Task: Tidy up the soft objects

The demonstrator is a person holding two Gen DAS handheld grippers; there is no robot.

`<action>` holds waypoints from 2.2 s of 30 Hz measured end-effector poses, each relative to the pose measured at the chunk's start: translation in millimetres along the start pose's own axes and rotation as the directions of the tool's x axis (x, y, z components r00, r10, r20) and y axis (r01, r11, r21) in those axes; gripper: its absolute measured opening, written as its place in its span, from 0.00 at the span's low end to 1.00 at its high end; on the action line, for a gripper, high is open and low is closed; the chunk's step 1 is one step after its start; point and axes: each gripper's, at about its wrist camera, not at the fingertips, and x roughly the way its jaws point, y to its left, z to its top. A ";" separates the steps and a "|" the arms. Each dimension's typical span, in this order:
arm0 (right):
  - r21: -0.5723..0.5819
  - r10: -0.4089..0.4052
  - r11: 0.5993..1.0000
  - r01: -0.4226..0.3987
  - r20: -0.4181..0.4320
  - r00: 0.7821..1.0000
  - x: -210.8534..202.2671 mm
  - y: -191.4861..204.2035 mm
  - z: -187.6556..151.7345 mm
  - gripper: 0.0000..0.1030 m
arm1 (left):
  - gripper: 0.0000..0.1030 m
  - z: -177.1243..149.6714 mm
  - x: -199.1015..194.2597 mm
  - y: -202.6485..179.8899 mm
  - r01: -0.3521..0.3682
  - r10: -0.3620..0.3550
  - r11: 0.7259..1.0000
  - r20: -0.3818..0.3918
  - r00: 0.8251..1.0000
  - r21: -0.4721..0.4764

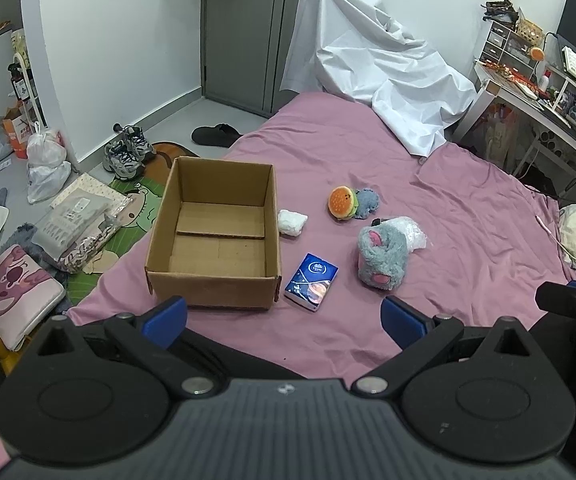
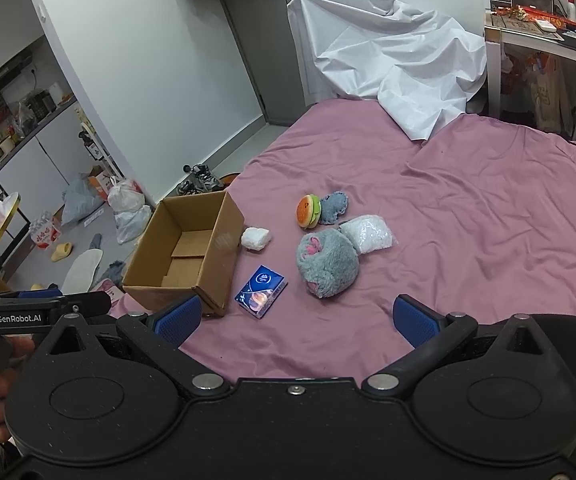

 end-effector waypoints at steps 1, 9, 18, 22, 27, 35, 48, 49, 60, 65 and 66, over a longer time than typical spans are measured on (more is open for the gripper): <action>0.001 0.002 1.000 -0.002 0.001 1.000 -0.7 0.0 0.3 1.00 | 0.99 0.0 -0.5 -0.9 0.002 -0.002 1.000 0.003 1.000 0.006; -0.007 0.003 1.000 -0.003 0.001 1.000 -1.4 3.9 -0.5 1.00 | 0.99 0.6 -2.6 2.4 0.003 -0.003 1.000 0.007 1.000 -0.003; -0.006 -0.001 1.000 0.001 -0.004 1.000 -0.4 4.2 -1.7 1.00 | 0.99 -1.4 -1.4 1.4 0.009 -0.010 1.000 0.005 1.000 0.004; 0.005 -0.001 1.000 0.001 -0.004 1.000 -1.2 1.7 -2.2 1.00 | 0.99 -2.3 -0.7 0.3 0.015 -0.015 1.000 0.002 1.000 0.006; 0.006 -0.008 1.000 0.008 -0.001 1.000 -3.6 1.0 -1.9 1.00 | 0.99 -2.1 -0.8 -0.7 0.015 -0.015 1.000 0.004 1.000 0.007; 0.005 -0.009 1.000 0.009 0.001 1.000 -4.8 2.4 -2.9 1.00 | 0.99 -4.0 -2.6 -3.7 0.015 -0.015 1.000 0.012 1.000 0.017; 0.014 -0.007 1.000 0.007 -0.003 1.000 -2.9 0.6 -3.0 1.00 | 0.99 -6.7 -6.0 -5.0 0.015 -0.015 1.000 0.035 0.999 0.015; 0.016 -0.006 1.000 0.006 -0.004 1.000 -1.9 -0.3 -3.1 1.00 | 0.99 -6.8 -5.9 -5.0 0.015 -0.016 1.000 0.037 0.999 0.014; 0.056 0.005 0.998 -0.004 -0.018 1.000 15.2 -12.3 5.4 1.00 | 0.99 2.7 14.2 -11.2 0.016 -0.016 1.000 0.040 0.999 0.000; 0.084 0.024 0.996 -0.022 -0.028 0.999 26.9 -20.9 9.5 1.00 | 0.99 12.8 32.1 -14.8 0.034 -0.033 0.999 0.023 0.999 -0.022; 0.095 0.022 0.995 -0.019 -0.032 0.999 30.4 -23.8 11.0 1.00 | 0.99 14.8 36.3 -16.5 0.040 -0.040 0.999 0.020 0.999 -0.028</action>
